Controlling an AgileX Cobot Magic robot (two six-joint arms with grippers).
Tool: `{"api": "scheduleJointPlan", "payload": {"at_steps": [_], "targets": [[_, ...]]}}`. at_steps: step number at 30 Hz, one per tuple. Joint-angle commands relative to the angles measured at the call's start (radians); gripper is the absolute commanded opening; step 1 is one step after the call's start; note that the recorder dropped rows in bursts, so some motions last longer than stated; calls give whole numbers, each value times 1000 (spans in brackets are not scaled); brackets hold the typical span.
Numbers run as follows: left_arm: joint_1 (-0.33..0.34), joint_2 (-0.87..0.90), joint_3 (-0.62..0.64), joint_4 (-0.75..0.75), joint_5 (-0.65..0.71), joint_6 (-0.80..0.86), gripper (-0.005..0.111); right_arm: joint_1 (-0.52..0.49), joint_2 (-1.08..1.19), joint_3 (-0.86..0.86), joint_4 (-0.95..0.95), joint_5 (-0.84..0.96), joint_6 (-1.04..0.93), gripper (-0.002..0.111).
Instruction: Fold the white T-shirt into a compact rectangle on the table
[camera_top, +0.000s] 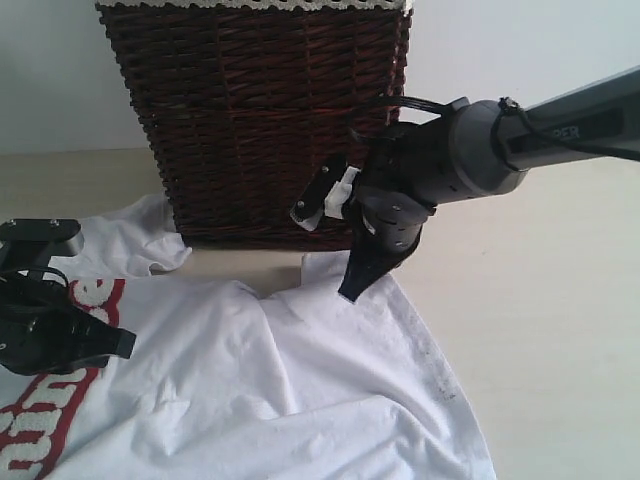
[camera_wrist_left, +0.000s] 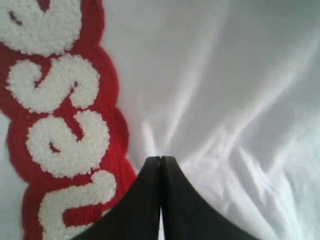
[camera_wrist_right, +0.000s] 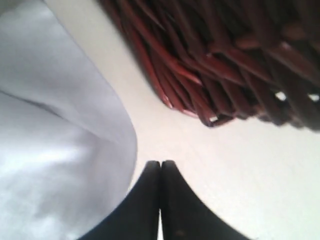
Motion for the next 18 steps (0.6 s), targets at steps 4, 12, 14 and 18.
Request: {"api": "scheduleJointPlan", "payload": {"at_steps": [4, 12, 14, 18], "targets": [[3, 21, 42, -4, -49, 4, 0, -90, -77, 106, 37, -73, 27, 0], [3, -22, 42, -6, -96, 0, 0, 30, -206, 115, 224, -303, -134, 0], [3, -22, 42, -12, -98, 0, 0, 34, -173, 111, 226, -322, -132, 0], [3, -22, 42, -12, -81, 0, 0, 37, -34, 36, 226, -204, -127, 0]]}}
